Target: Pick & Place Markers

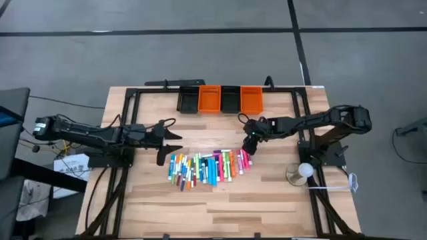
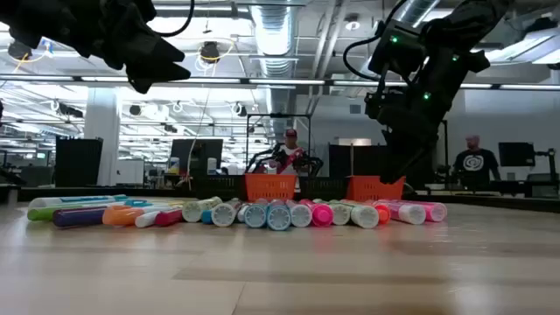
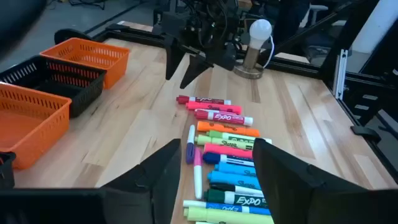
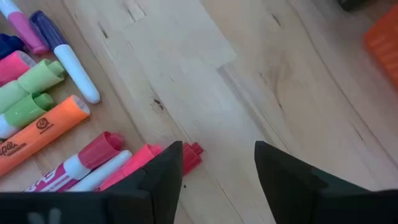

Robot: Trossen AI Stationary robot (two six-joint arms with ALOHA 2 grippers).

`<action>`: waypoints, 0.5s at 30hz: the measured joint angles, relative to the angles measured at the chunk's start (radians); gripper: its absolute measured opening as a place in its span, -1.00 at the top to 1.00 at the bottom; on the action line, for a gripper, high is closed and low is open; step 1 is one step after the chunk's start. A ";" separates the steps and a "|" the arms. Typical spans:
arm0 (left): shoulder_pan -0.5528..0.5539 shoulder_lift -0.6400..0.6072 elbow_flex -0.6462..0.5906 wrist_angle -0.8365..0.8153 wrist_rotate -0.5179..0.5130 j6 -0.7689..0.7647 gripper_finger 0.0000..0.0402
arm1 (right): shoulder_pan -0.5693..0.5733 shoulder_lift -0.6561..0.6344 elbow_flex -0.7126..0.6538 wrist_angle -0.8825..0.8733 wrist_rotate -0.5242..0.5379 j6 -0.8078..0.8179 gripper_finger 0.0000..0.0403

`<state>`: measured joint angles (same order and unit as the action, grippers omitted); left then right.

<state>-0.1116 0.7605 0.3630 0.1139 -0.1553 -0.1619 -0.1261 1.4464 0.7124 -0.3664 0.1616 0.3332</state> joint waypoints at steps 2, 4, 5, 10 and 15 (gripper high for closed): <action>0.000 0.000 0.000 0.000 0.000 0.000 0.03 | 0.000 0.000 0.000 0.000 0.000 0.000 0.05; 0.000 0.000 0.000 0.000 0.000 0.000 0.03 | 0.000 0.000 0.000 0.000 -0.001 0.000 0.06; 0.000 0.000 0.000 0.000 0.000 0.000 0.03 | 0.000 0.000 0.000 0.000 -0.001 0.000 0.07; 0.000 0.000 0.000 0.000 0.000 0.000 0.03 | 0.000 0.000 0.000 0.000 -0.002 0.000 0.10; 0.000 0.000 0.000 0.000 0.000 0.000 0.03 | 0.000 0.000 0.000 0.000 -0.002 0.000 0.10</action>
<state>-0.1114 0.7605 0.3630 0.1139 -0.1552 -0.1619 -0.1261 1.4464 0.7124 -0.3661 0.1596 0.3332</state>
